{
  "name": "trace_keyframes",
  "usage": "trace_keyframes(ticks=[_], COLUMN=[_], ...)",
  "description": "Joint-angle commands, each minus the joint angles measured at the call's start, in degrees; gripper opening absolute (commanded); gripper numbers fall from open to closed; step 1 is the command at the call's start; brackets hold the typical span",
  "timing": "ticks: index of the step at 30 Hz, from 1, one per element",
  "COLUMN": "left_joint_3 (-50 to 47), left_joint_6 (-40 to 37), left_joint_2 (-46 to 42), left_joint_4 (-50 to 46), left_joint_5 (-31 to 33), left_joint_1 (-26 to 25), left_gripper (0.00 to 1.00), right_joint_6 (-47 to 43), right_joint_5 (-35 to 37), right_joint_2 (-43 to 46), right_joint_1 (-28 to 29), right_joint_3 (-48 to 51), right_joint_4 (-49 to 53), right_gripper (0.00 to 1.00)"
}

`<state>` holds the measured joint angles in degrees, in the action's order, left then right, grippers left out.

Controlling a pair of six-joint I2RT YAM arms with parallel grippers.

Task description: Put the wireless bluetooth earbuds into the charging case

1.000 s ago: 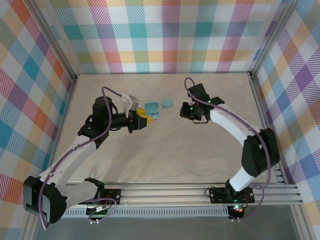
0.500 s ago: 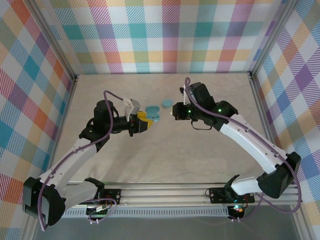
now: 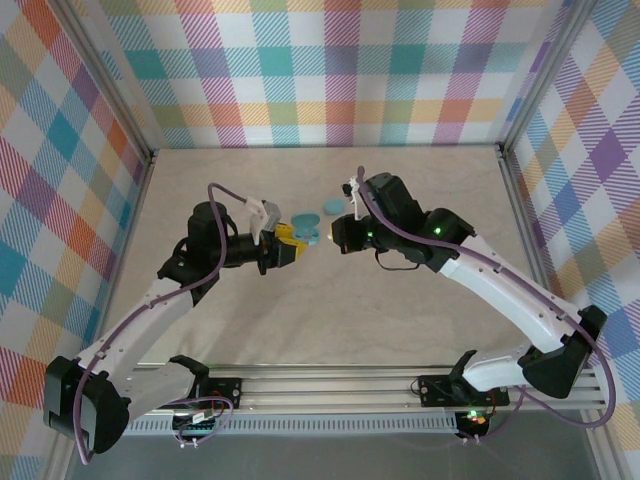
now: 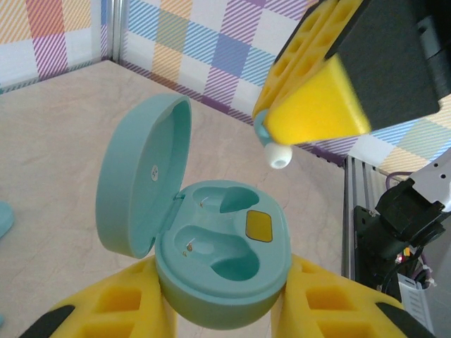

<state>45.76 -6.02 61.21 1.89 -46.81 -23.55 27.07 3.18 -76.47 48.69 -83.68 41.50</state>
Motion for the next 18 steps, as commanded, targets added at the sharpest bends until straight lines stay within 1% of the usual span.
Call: trace_keyframes(ticks=[1,9,18], left_joint_3=[-0.67,-0.66,-0.59], left_joint_6=[-1.62,-1.80,-1.80], left_joint_2=[-0.73,-0.13,-0.25], left_joint_4=[1.21,1.58,1.50], left_joint_5=[-0.42,-0.60,-1.01], left_joint_1=[-0.53,-0.88,-1.15], left_gripper=[0.00,0.00,0.00], right_joint_6=[-2.55,-7.04,-10.86], right_joint_5=[1.37,3.80,4.01], right_joint_2=[-0.66,-3.21,-6.99], right_joint_1=[1.27,3.23,3.69], right_joint_3=[-2.93,-6.35,-7.64], right_joint_4=[0.52,2.38,3.84], right_gripper=[0.04,0.04,0.05])
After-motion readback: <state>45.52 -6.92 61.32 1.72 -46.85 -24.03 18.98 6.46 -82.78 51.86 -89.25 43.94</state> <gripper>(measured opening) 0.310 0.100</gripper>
